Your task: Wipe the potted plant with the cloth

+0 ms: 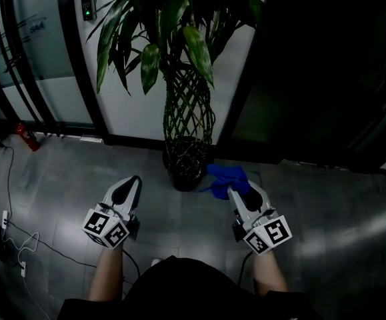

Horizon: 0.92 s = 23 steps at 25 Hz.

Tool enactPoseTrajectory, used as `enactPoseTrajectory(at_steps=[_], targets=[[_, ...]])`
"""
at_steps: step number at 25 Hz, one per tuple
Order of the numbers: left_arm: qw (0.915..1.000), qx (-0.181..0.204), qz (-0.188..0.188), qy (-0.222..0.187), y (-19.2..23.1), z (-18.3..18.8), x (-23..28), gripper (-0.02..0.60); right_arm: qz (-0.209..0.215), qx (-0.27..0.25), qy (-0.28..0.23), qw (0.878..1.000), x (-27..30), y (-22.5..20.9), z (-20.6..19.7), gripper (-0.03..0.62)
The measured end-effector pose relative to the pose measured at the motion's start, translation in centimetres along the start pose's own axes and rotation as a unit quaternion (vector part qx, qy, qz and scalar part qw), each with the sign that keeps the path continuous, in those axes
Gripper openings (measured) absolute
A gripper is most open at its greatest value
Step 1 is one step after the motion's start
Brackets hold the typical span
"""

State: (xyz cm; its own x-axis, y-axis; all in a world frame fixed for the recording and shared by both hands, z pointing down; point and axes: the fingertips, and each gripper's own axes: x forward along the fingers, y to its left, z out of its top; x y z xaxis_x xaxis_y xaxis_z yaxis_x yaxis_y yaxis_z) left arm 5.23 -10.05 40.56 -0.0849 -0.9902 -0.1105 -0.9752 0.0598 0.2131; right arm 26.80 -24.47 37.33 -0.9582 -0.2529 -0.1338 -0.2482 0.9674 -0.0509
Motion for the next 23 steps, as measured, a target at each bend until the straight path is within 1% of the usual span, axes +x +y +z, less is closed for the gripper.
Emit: enactPoseTrajectory(at_steps=[3, 7, 15, 23], targets=[[1.0000, -0.001, -0.003, 0.004, -1.0, -0.5, 0.0, 0.006, -0.001, 0.003, 0.004, 1.000, -0.8, -0.1, -0.5, 0.109], [0.9998, 0.010, -0.014, 0.010, -1.9, -1.0, -0.4, 0.006, -0.003, 0.009, 0.009, 1.000, -1.4, 0.0, -0.9, 0.109], [0.9999, 0.005, -0.003, 0.014, -1.6, -0.4, -1.1, 0.006, -0.001, 0.015, 0.012, 1.000, -1.1, 0.4, -1.3, 0.109], [0.9998, 0.000, -0.009, 0.017, -2.1, -1.0, -1.7, 0.006, -0.002, 0.013, 0.011, 1.000, -1.7, 1.1, -1.3, 0.109]])
